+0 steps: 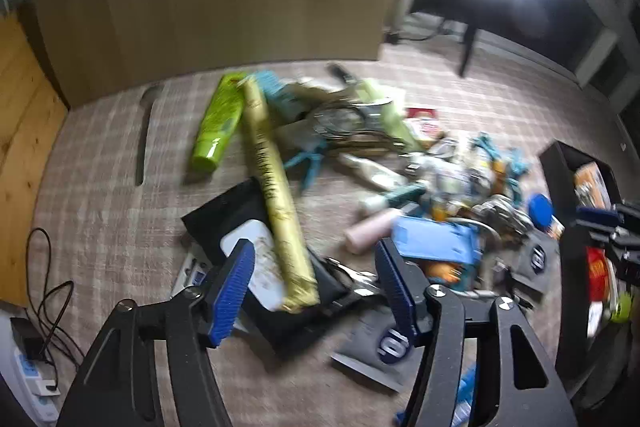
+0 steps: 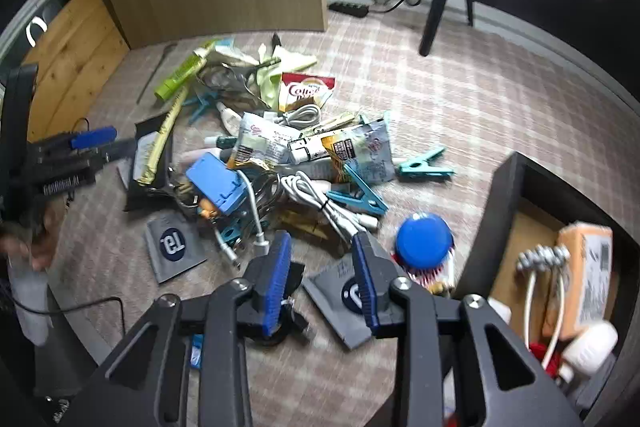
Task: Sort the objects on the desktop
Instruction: 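Grasp the yellow straw packet with the left gripper while the right grasps the coiled white cable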
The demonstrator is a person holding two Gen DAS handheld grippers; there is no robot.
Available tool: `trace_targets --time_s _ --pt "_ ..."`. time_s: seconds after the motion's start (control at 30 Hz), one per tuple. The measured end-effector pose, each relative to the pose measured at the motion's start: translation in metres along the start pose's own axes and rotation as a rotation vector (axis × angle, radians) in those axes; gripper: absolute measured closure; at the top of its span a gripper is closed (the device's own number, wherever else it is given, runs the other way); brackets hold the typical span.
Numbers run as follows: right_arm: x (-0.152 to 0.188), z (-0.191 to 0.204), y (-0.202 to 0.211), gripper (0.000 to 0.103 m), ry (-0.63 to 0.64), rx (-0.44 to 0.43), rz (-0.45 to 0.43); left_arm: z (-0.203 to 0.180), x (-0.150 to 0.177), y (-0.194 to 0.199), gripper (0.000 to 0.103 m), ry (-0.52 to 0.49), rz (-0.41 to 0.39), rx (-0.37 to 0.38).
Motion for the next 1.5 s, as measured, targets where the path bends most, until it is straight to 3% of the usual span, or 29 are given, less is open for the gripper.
trace_targets --time_s 0.2,0.43,0.6,0.67,1.03,1.13,1.5 --pt "-0.006 -0.002 -0.038 0.075 0.052 -0.004 0.061 0.028 -0.009 -0.039 0.046 0.071 0.057 -0.019" --pt "-0.011 -0.002 -0.055 0.074 0.082 -0.058 0.080 0.016 -0.021 -0.078 0.046 0.022 0.102 -0.037" --pt "-0.010 -0.001 -0.063 0.074 0.116 -0.078 0.094 0.013 -0.022 -0.095 0.059 0.018 0.128 -0.047" --pt "-0.009 -0.001 -0.068 0.074 0.128 -0.082 0.105 0.013 -0.022 -0.100 0.059 0.016 0.127 -0.055" --pt "-0.010 0.008 -0.090 0.076 0.163 -0.073 0.141 0.026 -0.026 -0.105 0.089 0.033 0.113 -0.065" --pt "-0.010 0.003 -0.089 0.087 0.127 -0.082 0.144 0.033 -0.024 -0.101 0.092 0.048 0.110 -0.056" --pt "-0.011 -0.013 -0.057 0.088 -0.027 -0.128 0.096 0.046 -0.016 -0.054 0.093 0.096 0.064 -0.047"
Point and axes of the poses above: each gripper's, at about its wrist camera, not at the fingertips, and y roughly against the way its jaws point, z to its left, x to its underside, the point moved 2 cm from there along -y, roughly the way its jaws point, and after that the axes turned 14 degrees about -z, right-handed, at the moved point
